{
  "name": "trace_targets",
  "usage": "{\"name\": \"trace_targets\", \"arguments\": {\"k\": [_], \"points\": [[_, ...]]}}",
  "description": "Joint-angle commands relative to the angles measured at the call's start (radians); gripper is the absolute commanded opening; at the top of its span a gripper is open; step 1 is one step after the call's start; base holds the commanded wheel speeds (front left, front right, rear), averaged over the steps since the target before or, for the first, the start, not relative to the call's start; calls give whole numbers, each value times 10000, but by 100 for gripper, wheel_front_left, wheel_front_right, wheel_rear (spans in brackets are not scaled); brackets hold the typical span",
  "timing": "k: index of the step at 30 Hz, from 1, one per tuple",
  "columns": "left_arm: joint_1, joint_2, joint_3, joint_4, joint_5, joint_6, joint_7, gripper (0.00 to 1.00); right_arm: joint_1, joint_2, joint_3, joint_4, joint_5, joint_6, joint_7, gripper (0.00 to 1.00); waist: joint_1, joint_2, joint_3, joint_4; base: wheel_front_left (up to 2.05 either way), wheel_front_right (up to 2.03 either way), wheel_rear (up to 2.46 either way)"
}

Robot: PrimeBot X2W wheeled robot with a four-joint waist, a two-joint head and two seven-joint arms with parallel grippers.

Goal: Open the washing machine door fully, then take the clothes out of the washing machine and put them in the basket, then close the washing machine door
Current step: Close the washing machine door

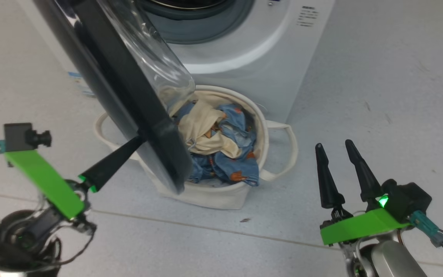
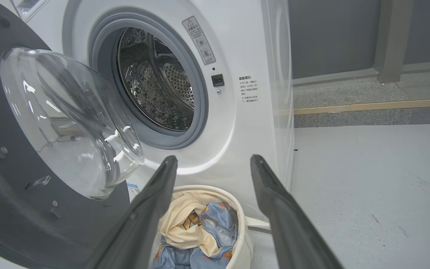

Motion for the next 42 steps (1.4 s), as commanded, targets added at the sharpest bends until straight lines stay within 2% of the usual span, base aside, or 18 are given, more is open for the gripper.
{"name": "trace_targets", "arguments": {"k": [1, 5, 11, 16, 23, 26, 30, 34, 35, 39, 42], "points": [[-475, 54, 119, -200, 282, -200, -245, 0, -306, 130, 102, -266, 12, 2, -122, 100, 0, 0, 54, -315, 0, 0, 0], [-908, -252, -289, 403, 770, -456, -1000, 0, -391, 242, -86, -241, 18, 2, -122, 100, 0, 0, 120, -739, 0, 0, 0], [-1462, -354, -945, 1293, 1282, -590, -1878, 0, -523, 392, -287, -211, 68, 2, -122, 100, 0, 0, 282, -1335, 0, 0, 0], [-1626, -168, -1445, 1587, 1312, -603, -2419, 0, -552, 492, -379, -195, 105, 2, -122, 100, 0, 0, 349, -1627, 0, 0, 0], [-1270, 429, -1792, 1575, 1269, -606, -3465, 0, -473, 556, -447, -318, 141, 2, -122, 100, 0, 0, 162, -1593, 0, 0, 0], [-941, 863, -2023, 1566, 2151, -606, -4426, 0, -404, 564, -449, -400, 149, 2, -122, 100, 0, 0, -30, -1466, 0, 0, 0], [-412, 1429, -2430, 1712, 4373, -607, -6383, 0, -269, 574, -334, -492, 179, 2, -122, 100, 0, 0, -389, -1280, 0, 0, 0], [199, 1526, -2755, 1954, 6043, -407, -7938, 0, -71, 575, -169, -492, 169, 2, -122, 100, 0, 0, -835, -1049, 0, 0, 0], [199, 1526, -2755, 1954, 6043, -407, -7938, 0, -71, 575, -169, -492, 169, 2, -122, 100, 0, 0, -835, -1049, 0, 0, 0], [742, 1708, -3190, 2124, 7593, -13, -9154, 0, 122, 576, -61, -445, 127, 2, -122, 100, 0, 0, -1270, -801, 0, 0, 0], [1115, 1667, -3417, 2225, 8307, 323, -9881, 0, 239, 589, 14, -431, 100, 2, -122, 100, 0, 0, -1457, -627, 0, 0, 0]]}}
